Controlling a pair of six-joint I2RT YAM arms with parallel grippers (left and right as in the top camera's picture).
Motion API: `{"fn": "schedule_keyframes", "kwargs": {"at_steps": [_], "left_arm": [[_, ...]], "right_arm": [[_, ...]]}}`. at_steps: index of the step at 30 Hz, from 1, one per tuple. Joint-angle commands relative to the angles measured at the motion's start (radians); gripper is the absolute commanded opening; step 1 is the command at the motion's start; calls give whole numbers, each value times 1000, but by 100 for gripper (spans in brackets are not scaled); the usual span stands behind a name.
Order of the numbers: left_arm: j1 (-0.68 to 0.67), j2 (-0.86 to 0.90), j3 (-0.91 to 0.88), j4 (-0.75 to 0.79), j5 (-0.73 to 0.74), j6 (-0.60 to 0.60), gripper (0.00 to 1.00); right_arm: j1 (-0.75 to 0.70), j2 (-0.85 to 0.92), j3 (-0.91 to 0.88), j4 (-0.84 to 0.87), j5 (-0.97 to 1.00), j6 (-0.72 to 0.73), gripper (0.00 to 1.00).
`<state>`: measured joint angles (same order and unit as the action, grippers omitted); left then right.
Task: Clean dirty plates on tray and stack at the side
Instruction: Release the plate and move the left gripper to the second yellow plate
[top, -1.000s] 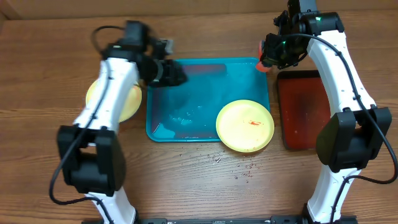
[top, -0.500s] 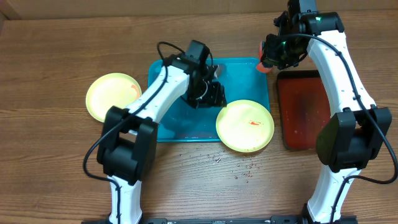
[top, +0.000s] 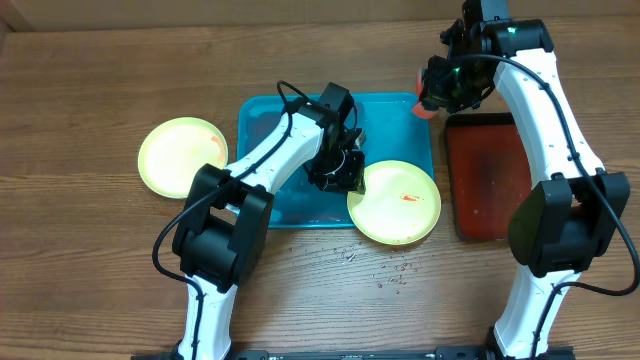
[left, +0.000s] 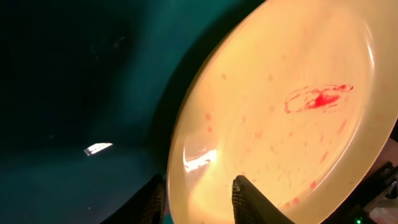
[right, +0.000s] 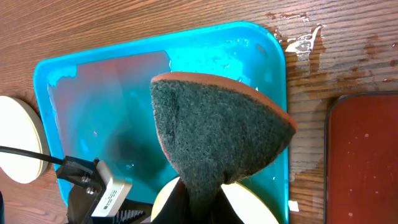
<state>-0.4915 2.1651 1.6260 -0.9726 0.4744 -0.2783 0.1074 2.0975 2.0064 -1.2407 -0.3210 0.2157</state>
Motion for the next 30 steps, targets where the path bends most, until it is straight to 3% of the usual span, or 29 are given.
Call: {"fn": "schedule_keyframes", "kwargs": {"at_steps": [1,7,12,15,17,24,30], "left_arm": [[-13,21,12,3,-39,9,36],[-24,58,12,5,-49,1,36],[-5,85,13,7,-26,-27,29],[5,88,14,8,-10,-26,10],[14,88,21,6,-6,-41,4],[76,85,80,-7,12,8,4],[161,85,131,-6,-121,126,4]], "right_arm": [[3,-4,-4,5,6,-7,4],[3,-4,-4,5,6,-7,4],[3,-4,-4,12,6,-7,4],[4,-4,-4,17,6,-7,4],[3,-4,-4,16,6,-7,4],[16,-4,-4,16,5,-7,4],[54,-4,-5,23,6,-7,4]]}}
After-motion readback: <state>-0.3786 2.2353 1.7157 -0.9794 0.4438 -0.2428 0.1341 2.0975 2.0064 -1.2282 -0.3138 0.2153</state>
